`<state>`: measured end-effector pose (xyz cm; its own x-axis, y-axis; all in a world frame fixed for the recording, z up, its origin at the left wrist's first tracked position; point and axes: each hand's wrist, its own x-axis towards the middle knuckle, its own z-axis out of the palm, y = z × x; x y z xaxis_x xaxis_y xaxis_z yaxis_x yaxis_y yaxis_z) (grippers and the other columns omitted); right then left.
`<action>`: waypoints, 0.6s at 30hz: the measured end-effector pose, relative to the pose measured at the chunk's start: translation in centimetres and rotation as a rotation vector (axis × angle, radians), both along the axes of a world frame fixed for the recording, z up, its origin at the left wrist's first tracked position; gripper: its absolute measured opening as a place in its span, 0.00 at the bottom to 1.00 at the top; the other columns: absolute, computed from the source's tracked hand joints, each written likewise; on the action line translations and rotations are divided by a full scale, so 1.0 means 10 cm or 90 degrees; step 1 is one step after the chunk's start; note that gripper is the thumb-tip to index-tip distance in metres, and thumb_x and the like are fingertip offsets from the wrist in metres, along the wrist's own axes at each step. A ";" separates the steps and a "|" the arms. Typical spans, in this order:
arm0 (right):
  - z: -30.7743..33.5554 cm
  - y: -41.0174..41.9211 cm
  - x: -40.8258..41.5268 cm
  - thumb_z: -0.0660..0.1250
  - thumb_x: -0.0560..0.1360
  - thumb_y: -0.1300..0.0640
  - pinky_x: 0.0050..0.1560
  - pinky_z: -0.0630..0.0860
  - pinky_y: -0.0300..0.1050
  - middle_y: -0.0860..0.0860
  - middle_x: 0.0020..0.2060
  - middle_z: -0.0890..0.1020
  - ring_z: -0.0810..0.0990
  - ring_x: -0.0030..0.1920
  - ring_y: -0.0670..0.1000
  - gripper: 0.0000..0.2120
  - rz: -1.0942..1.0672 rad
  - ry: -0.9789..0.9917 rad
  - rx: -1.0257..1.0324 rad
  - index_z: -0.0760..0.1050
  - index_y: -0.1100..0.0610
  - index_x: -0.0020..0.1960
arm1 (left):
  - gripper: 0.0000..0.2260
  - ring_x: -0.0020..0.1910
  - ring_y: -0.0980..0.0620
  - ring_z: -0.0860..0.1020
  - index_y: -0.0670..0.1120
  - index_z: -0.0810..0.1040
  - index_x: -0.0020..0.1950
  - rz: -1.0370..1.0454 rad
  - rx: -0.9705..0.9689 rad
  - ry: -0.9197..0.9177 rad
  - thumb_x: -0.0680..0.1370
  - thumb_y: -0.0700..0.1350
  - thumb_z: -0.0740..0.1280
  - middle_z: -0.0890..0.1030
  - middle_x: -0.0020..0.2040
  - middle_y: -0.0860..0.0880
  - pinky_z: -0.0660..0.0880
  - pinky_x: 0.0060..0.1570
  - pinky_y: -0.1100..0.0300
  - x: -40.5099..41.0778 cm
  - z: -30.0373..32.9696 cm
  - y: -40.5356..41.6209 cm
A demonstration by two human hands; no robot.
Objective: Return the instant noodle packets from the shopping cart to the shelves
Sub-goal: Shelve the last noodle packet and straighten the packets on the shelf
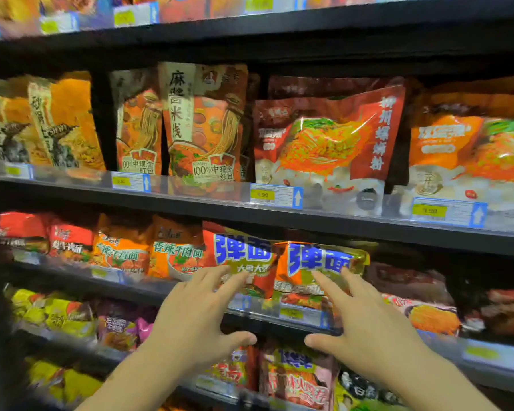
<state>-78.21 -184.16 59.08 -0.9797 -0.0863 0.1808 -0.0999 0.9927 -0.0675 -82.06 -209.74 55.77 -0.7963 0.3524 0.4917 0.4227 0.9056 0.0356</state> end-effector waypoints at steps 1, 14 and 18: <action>0.00 -0.17 -0.01 0.64 0.73 0.26 0.74 0.66 0.52 0.49 0.84 0.43 0.44 0.83 0.53 0.49 -0.001 0.000 -0.002 0.35 0.32 0.80 | 0.45 0.80 0.54 0.58 0.65 0.49 0.82 0.001 -0.009 0.003 0.69 0.79 0.57 0.57 0.81 0.58 0.65 0.74 0.52 0.00 0.00 -0.14; -0.18 -1.56 -0.34 0.68 0.77 0.35 0.75 0.65 0.57 0.49 0.84 0.46 0.49 0.83 0.55 0.45 -0.039 -0.028 -0.099 0.40 0.33 0.81 | 0.45 0.82 0.49 0.51 0.65 0.45 0.82 -0.010 -0.061 -0.040 0.72 0.76 0.62 0.50 0.83 0.54 0.62 0.76 0.46 -0.40 0.02 -1.33; -0.24 -1.71 -0.55 0.64 0.82 0.41 0.73 0.68 0.55 0.55 0.83 0.41 0.53 0.83 0.59 0.39 -0.042 -0.040 -0.130 0.38 0.30 0.80 | 0.43 0.82 0.48 0.54 0.66 0.46 0.81 -0.025 -0.033 -0.082 0.73 0.74 0.63 0.50 0.83 0.55 0.68 0.73 0.45 -0.66 -0.04 -1.40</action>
